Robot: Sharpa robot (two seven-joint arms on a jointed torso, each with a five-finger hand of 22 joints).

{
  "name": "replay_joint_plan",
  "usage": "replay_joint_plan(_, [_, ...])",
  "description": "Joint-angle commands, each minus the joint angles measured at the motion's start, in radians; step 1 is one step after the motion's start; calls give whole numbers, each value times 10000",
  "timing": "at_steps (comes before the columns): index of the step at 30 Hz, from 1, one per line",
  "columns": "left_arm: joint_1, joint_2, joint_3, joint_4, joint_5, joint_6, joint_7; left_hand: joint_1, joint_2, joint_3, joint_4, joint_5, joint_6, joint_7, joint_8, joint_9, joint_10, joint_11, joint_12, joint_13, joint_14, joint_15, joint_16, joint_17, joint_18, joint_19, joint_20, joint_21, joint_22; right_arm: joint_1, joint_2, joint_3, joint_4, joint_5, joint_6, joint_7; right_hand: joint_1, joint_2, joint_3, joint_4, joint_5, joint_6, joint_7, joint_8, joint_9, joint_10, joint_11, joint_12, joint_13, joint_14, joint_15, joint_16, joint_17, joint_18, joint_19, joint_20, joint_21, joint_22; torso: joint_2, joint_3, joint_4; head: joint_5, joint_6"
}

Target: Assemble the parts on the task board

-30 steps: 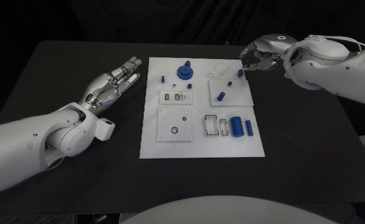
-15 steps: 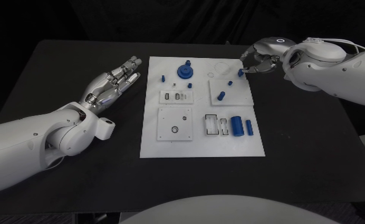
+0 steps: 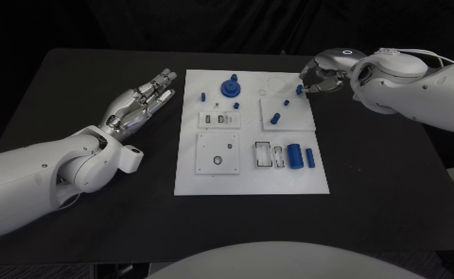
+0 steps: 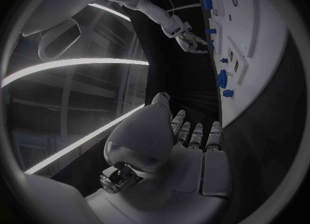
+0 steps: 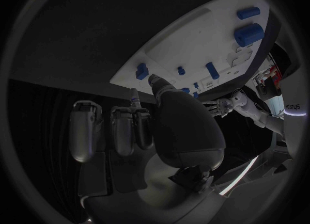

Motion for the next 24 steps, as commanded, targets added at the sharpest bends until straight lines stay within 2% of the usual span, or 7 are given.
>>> replay_joint_plan(1, [-22, 13, 7, 6, 11, 144, 1148, 89, 0, 71, -8, 59, 46, 32, 54, 10, 0, 96, -44, -6, -3, 80, -37, -16, 164, -6, 54, 26, 13, -32, 14, 5, -26, -42, 91, -208, 122, 19, 8, 63, 41, 98, 14, 62, 28, 1040, 39, 26, 2633, 1038, -23, 29, 2635, -75, 335, -42, -52, 2201, 7, 9, 8, -13, 0])
replay_joint_plan(12, [-24, 21, 7, -9, 11, 181, 1133, 91, 2, 78, -7, 41, 31, 34, 51, 8, -3, 98, -44, -7, -3, 94, -37, -16, 163, -3, 62, 29, 15, -86, 103, 5, -120, -42, 123, -254, 238, -16, -5, 126, 40, 342, 16, 234, 158, 1040, 42, 26, 2633, 1038, -25, 29, 2635, -74, 334, -42, -67, 2205, 11, 9, -1, -12, -18])
replay_joint_plan(24, [-26, 17, 7, -13, 11, 217, 1124, 94, 4, 86, -7, 26, 25, 36, 50, 7, 4, 99, -43, -5, -3, 116, -37, -16, 162, -2, 73, 30, 16, -155, 207, 5, -218, -385, 109, -397, 344, -75, -11, 102, 42, 376, 5, 286, 203, 1040, 45, 26, 2633, 1038, -37, 29, 2635, -68, 324, -47, -90, 2200, 10, 4, 1, -10, -45])
